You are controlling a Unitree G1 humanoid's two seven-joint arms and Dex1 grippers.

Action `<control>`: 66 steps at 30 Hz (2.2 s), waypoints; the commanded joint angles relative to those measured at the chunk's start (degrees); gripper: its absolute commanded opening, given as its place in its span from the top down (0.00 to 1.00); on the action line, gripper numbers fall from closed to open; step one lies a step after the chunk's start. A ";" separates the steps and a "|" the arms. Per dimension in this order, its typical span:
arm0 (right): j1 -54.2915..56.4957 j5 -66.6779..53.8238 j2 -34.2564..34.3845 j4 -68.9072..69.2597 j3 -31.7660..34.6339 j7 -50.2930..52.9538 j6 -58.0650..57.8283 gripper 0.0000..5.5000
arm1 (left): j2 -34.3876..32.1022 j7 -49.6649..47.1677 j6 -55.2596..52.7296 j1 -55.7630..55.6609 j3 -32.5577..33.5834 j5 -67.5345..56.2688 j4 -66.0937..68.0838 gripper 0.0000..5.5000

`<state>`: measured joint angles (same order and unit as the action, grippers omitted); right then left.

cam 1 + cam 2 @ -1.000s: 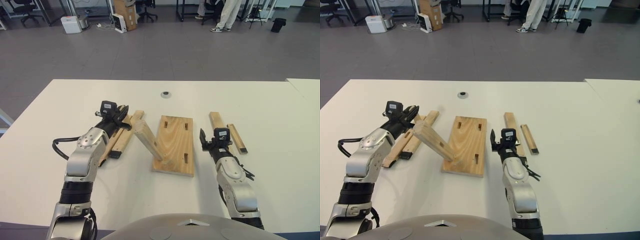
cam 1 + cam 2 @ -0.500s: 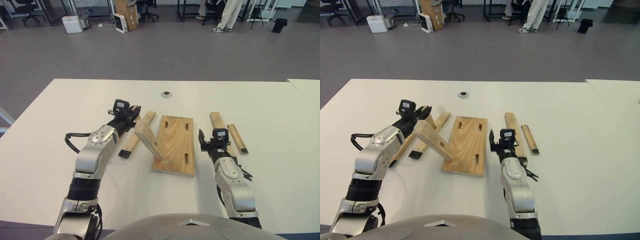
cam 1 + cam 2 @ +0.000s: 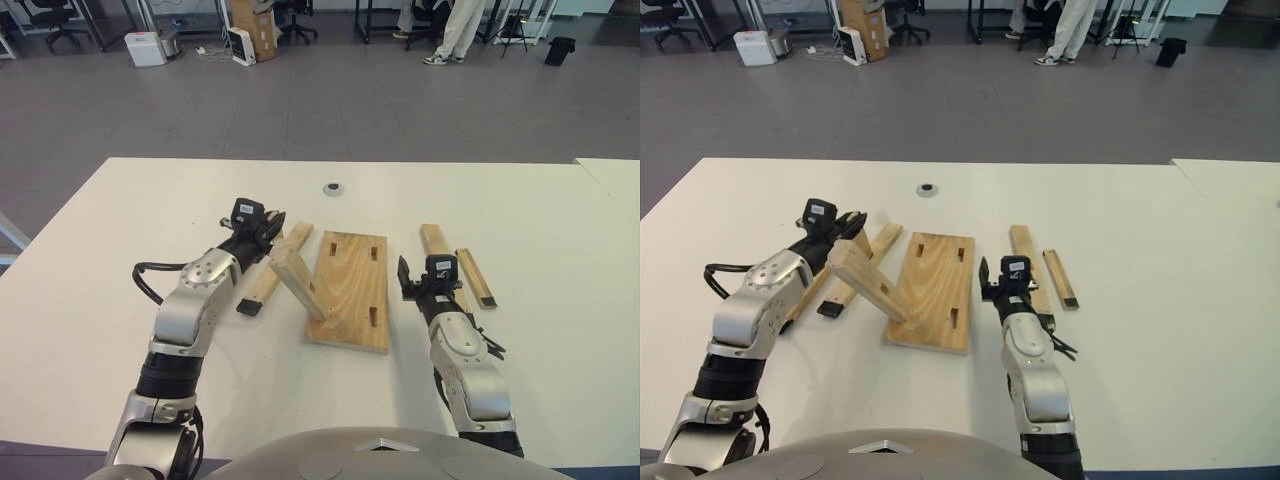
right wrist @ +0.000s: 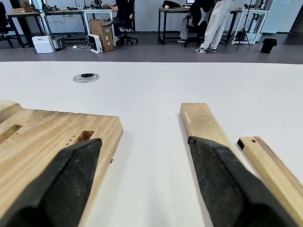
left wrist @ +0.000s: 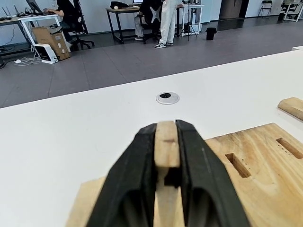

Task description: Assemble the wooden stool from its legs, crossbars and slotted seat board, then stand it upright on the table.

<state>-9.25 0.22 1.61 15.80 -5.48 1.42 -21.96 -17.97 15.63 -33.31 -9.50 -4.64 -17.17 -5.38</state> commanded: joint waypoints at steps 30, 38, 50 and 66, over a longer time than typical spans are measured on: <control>-4.08 2.06 4.04 -0.12 2.45 7.41 4.62 0.38 | -10.29 9.58 -13.96 7.63 -0.36 2.77 -12.90 0.45; -4.64 1.88 3.76 0.73 2.35 7.89 4.32 0.38 | -13.06 11.72 -10.84 8.84 -1.46 5.49 -10.64 0.42; -3.77 2.08 3.31 0.45 2.77 8.59 4.35 0.38 | -18.95 20.26 -7.36 10.78 -2.41 6.26 -3.81 0.46; 2.66 -4.32 4.02 -1.16 6.43 5.48 6.88 0.38 | -8.80 16.37 -15.35 -1.65 10.88 -5.75 1.67 0.62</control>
<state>-9.02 -0.94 4.01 14.04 -0.49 8.01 -15.58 -26.65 31.08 -46.72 -5.03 3.43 -19.97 -4.21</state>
